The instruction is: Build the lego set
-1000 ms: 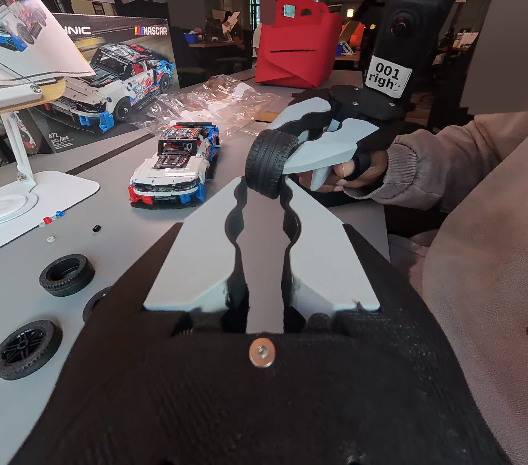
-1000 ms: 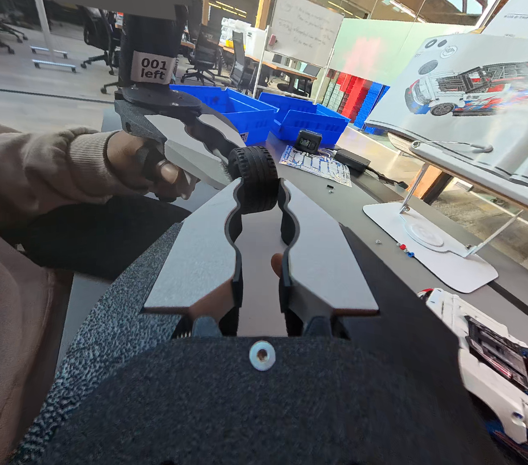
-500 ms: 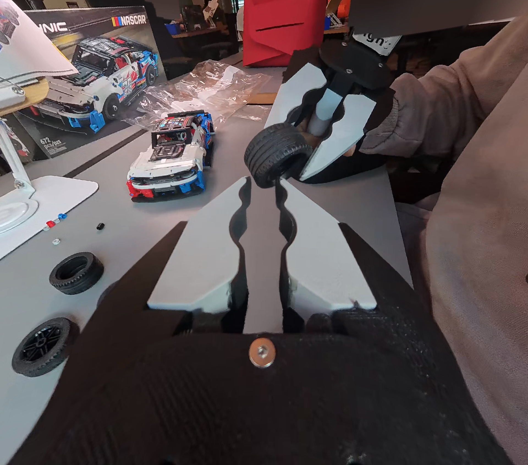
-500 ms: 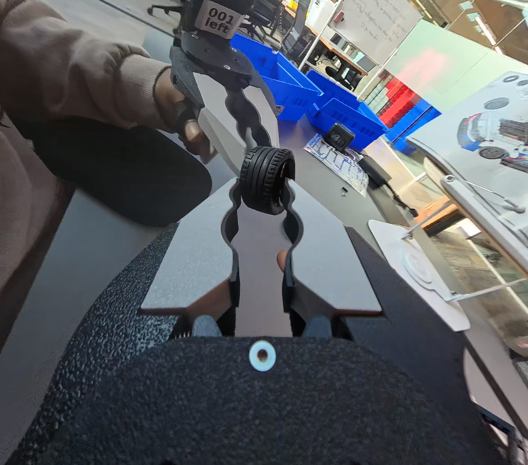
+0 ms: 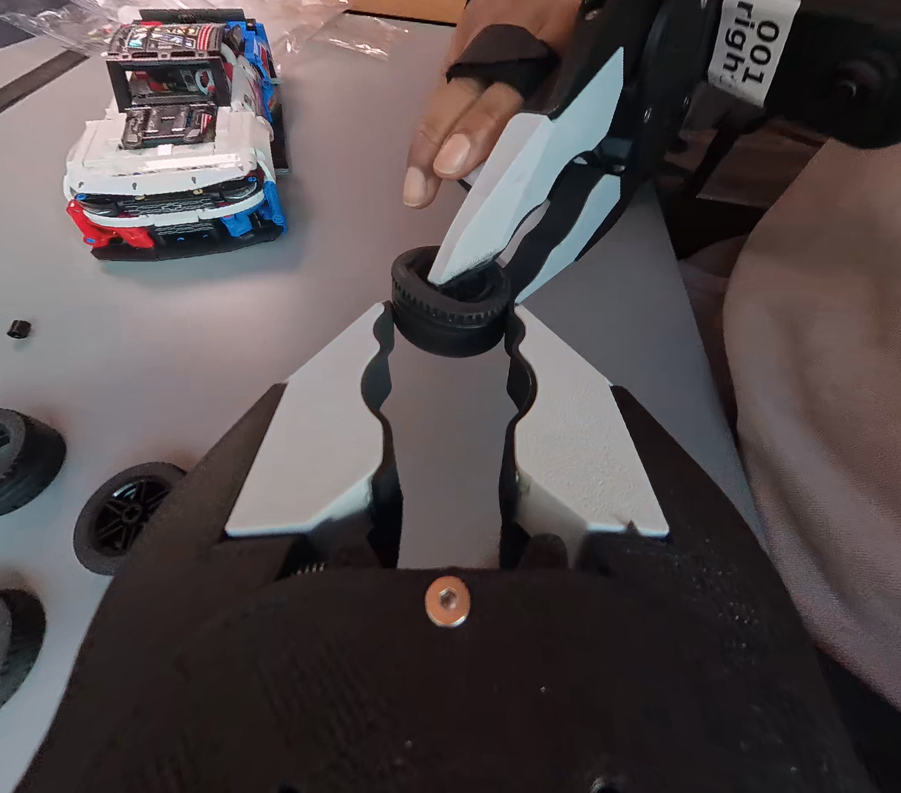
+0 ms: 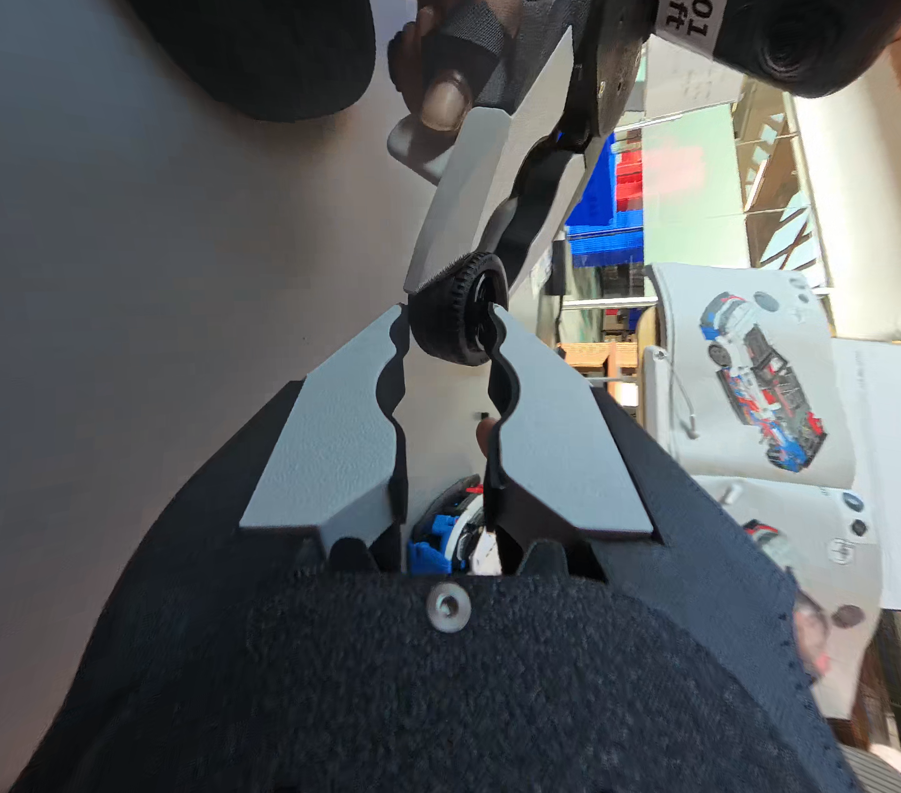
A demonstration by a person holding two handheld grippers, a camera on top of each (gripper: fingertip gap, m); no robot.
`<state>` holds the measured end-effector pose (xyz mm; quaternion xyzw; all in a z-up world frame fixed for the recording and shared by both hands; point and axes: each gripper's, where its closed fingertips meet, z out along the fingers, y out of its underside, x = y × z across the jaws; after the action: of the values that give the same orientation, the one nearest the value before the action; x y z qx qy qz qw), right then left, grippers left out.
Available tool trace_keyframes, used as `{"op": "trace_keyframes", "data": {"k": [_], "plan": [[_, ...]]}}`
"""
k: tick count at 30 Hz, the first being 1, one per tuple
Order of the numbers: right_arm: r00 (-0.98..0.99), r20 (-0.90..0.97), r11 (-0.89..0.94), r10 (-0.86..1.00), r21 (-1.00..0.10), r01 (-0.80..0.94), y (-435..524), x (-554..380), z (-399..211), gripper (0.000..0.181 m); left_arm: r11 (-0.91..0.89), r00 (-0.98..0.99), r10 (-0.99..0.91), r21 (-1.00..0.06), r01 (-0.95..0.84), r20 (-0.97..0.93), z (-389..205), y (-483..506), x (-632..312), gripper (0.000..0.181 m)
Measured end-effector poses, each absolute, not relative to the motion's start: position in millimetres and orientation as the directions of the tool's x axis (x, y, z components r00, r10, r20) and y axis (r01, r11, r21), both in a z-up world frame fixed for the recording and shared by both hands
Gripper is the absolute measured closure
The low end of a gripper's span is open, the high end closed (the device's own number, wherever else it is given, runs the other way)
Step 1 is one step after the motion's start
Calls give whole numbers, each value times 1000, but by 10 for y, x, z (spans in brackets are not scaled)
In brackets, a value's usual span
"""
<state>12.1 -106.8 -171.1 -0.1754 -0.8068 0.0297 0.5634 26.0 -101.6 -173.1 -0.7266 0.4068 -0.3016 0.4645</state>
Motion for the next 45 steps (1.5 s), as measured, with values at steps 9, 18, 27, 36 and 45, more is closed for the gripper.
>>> {"op": "trace_keyframes", "data": {"k": [9, 18, 27, 36, 45], "plan": [[-377, 505, 630, 777, -605, 487, -780, 239, -2019, 171, -251, 434, -901, -802, -542, -11, -2317, -755, 232, 136], [-271, -107, 124, 957, -694, 710, -693, 18, -2181, 156, -227, 426, -901, -746, -627, -84, -2379, -722, 13, 122], [-133, -218, -19, 967, -580, 814, -596, 37, -2254, 164, -61, 345, -912, -762, -645, -220, -2254, -738, 97, 137], [-104, -296, -70, 950, -524, 849, -615, 74, -2262, 171, -153, 399, -910, -807, -571, -109, -2275, -757, 53, 141], [-151, -220, 3, 964, -556, 831, -614, 57, -2248, 171, -635, 527, -733, -710, -305, 430, -2175, -672, -50, 157]]}}
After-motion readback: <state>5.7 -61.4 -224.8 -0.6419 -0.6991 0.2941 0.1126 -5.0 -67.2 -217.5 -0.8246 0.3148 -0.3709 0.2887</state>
